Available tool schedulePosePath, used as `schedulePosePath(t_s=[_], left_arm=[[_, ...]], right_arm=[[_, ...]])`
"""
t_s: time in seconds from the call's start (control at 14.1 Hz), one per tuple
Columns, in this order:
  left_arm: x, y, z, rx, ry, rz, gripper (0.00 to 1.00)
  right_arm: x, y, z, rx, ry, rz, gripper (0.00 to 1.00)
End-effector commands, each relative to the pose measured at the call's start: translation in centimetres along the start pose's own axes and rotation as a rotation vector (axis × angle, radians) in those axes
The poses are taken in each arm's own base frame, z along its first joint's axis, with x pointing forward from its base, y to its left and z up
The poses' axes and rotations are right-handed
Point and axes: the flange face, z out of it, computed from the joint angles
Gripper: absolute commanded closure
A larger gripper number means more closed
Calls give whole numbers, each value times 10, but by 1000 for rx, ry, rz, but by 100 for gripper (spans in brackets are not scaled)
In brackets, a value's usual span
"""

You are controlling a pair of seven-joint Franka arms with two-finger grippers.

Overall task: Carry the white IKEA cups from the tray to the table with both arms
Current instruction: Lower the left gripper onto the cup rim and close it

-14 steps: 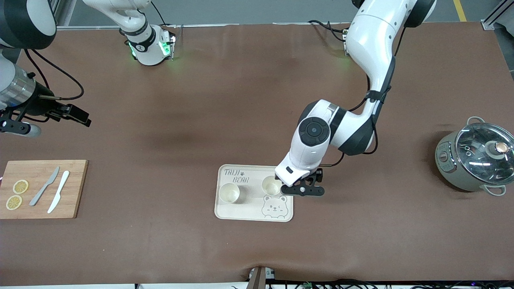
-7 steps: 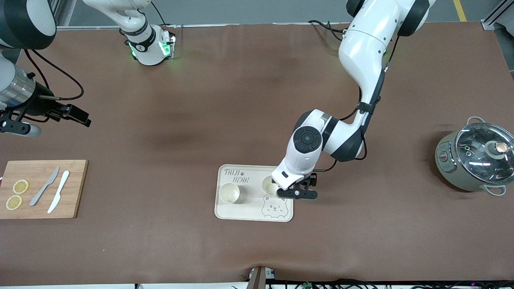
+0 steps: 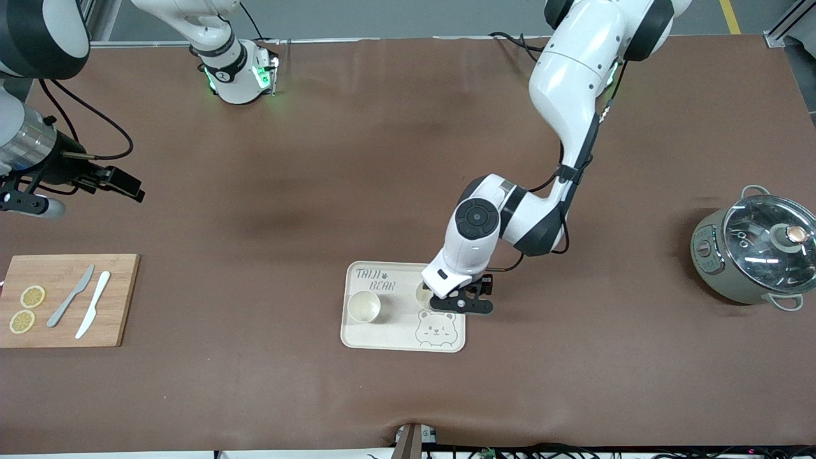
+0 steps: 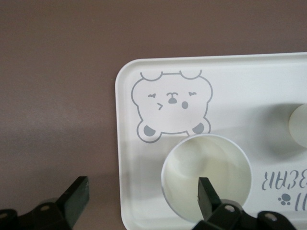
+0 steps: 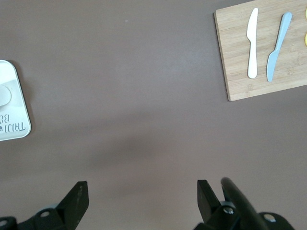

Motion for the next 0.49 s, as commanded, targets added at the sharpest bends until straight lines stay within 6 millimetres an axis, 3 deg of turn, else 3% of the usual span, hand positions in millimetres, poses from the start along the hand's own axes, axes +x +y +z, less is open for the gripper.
schedulePosePath(t_s=[0.0,0.42], left_arm=[[-3,14,13,10,14,1,0],[-2,17,17,6,30,5,0]], right_arm=[[1,2,3,3,3,-7,0],[2,6,3,4,4,0,0]])
